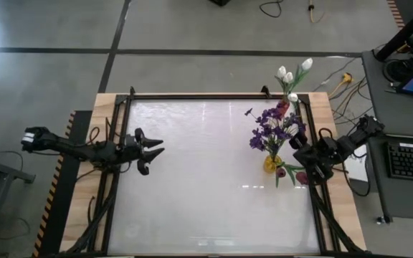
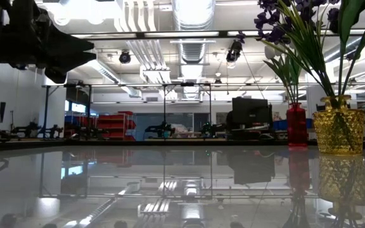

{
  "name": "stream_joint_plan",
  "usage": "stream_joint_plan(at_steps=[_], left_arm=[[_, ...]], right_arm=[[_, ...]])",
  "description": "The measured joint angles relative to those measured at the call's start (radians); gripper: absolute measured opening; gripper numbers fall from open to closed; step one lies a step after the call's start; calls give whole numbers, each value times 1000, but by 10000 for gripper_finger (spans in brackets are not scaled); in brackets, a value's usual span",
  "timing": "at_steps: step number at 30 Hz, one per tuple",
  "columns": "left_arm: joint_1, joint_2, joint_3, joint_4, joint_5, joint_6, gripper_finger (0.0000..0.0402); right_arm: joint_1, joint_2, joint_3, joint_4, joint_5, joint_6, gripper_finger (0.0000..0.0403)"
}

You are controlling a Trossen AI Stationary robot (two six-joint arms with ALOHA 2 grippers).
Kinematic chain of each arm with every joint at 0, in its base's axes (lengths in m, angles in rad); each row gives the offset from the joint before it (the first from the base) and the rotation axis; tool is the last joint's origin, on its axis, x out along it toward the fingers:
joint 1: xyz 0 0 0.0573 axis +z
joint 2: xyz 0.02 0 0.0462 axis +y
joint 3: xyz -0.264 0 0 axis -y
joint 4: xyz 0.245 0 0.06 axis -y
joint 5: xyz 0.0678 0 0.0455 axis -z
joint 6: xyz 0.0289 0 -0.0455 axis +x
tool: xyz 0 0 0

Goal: Sort flowers into vase by color
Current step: Return to Home Position

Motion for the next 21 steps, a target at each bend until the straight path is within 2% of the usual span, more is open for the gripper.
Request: stream_joint_plan(at_steps=[3,8,15,17,18,21], left_arm=[[0,0,0,0,0,2,150],[0,0,0,0,-1,2,150],[0,0,0,0,0,-3,150],[0,0,0,0,0,-6,150],[0,0,0,0,0,-8,150],[0,0,0,0,0,-16,150]], right_arm=[[0,0,0,12,-192,-1,13],[0,-1,1,59,-732,27,13],[0,-1,3,47,-1325,154,13],[0,-1,3,49,-1422,145,13],[0,-1,3,50,-1438,137,13],[0,4,4,35,-1402,130,13]])
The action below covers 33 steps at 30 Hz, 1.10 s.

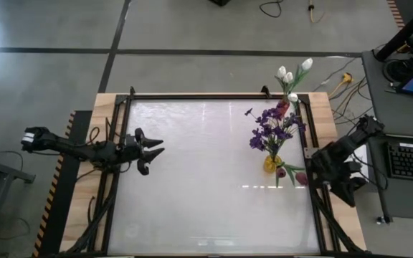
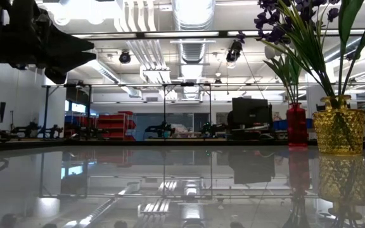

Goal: Sort flowers into vase by color
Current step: Return to Home Position

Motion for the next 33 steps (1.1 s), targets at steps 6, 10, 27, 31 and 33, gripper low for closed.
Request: stream_joint_plan(at_steps=[6,10,27,31,33], left_arm=[[0,0,0,-8,0,2,150],[0,0,0,-9,1,17,150],[0,0,0,-26,4,60,138],[0,0,0,-27,32,72,101],[0,0,0,-36,34,72,73]], right_arm=[[0,15,-2,-185,215,-7,13],[0,28,-2,-292,246,-25,13],[0,56,-3,-432,246,-44,13],[0,56,-3,-432,246,-44,13],[0,56,-3,-432,246,-44,13]])
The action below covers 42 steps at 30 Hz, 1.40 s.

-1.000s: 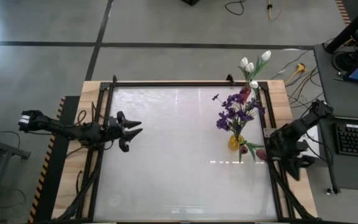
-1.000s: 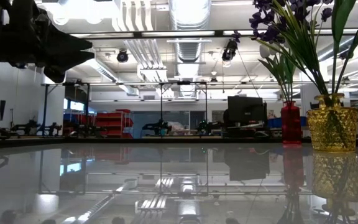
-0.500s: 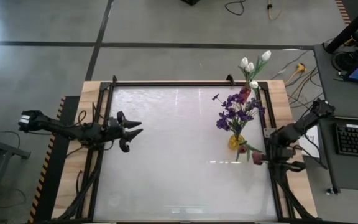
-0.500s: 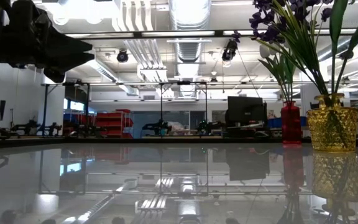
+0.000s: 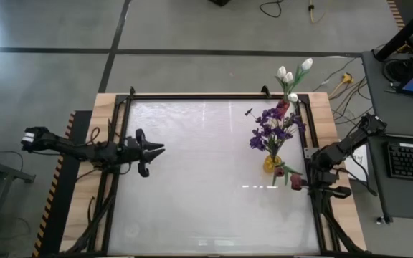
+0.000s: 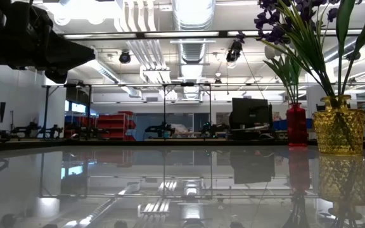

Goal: Sort flowers into vase by color
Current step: Return to Home Position

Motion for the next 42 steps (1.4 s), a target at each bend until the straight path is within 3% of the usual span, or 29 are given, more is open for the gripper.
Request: stream_joint_plan(at_steps=[5,13,20,24,26,29,30,37,42], left_arm=[[0,0,0,-30,-4,-1,7],[0,0,0,-36,-98,-7,25],[0,0,0,-57,-104,63,25],[0,3,0,-60,-96,-42,25],[0,1,5,-69,-60,-117,25],[2,2,19,-100,148,-87,25],[5,-5,18,-105,166,-71,25],[10,-73,1,-220,152,-77,25],[10,-70,2,-212,157,-97,25]], right_arm=[[0,0,0,0,0,-66,13],[0,0,0,0,0,-54,13],[0,0,-1,0,0,-54,13],[0,0,-1,0,0,-54,13],[0,-1,-1,0,0,-54,13],[0,-1,-1,0,0,-54,13],[0,-1,-1,0,0,-54,13],[0,-1,-1,0,0,-55,13],[0,-1,-1,0,0,-56,13]])
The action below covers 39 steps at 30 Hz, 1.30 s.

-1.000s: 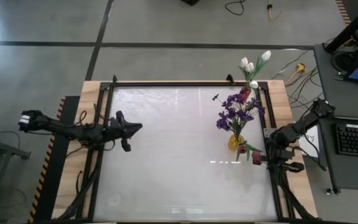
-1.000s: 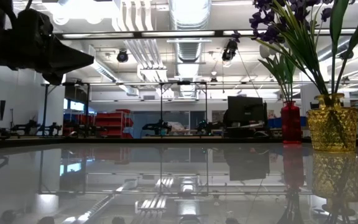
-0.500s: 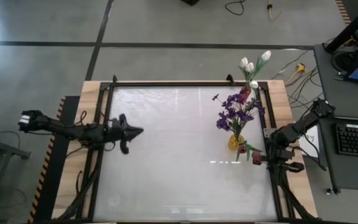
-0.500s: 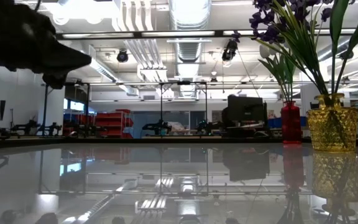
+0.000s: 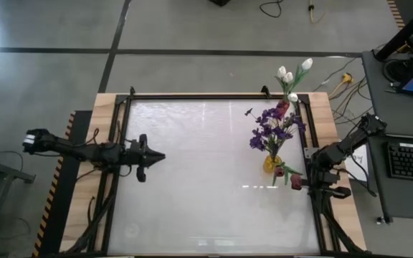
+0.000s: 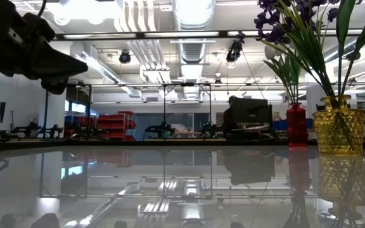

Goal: Sort flowers into vase by color
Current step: Return to Home Position

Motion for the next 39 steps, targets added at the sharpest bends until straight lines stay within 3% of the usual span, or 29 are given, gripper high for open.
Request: stream_joint_plan(at_steps=[39], left_arm=[[-1,107,13,2,0,-1,25]], right_arm=[[0,0,0,0,0,3,13]])
